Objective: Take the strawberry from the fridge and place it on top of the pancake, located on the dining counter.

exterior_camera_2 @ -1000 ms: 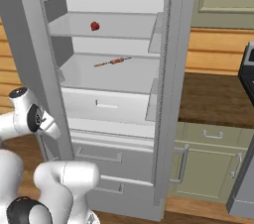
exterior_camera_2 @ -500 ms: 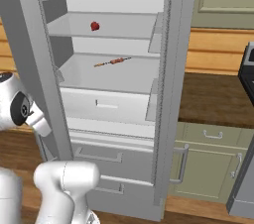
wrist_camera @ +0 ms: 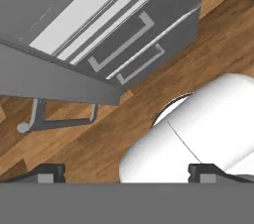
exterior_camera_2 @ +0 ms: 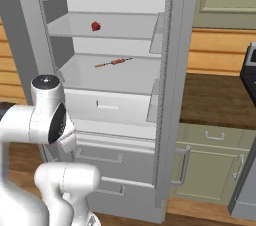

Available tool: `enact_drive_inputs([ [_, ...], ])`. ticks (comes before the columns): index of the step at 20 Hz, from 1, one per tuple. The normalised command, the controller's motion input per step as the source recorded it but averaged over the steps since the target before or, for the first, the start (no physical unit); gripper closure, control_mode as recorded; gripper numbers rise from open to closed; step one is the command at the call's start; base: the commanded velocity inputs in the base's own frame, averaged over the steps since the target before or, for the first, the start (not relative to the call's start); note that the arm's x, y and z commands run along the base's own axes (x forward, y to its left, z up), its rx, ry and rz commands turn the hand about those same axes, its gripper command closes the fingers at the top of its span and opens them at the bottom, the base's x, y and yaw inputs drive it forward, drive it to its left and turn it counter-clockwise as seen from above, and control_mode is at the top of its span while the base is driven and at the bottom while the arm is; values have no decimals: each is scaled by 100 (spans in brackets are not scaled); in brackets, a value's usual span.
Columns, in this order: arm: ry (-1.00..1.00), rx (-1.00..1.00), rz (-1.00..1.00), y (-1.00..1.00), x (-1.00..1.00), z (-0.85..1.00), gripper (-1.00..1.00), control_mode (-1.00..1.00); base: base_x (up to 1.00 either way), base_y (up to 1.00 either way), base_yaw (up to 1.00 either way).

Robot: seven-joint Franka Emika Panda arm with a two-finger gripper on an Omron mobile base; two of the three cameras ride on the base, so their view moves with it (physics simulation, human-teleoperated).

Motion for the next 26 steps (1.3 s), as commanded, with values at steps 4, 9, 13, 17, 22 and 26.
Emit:
enact_drive_inputs([
  [4, 7, 26, 0, -59, 22, 15, -100, -100, 0, 0, 0],
  [9, 2, 33, 0, 4, 61, 2, -100, -100, 0, 0, 0],
  [13, 0, 33, 4, 16, 72, 0, -100, -100, 0, 0, 0],
  [17, 0, 24, 4, 16, 65, 0, -100, -100, 0, 0, 0],
  [22, 0, 15, 0, 46, 61, 0, -100, -100, 0, 0, 0],
  [26, 0, 7, 3, 19, 61, 0, -100, -100, 0, 0, 0],
])
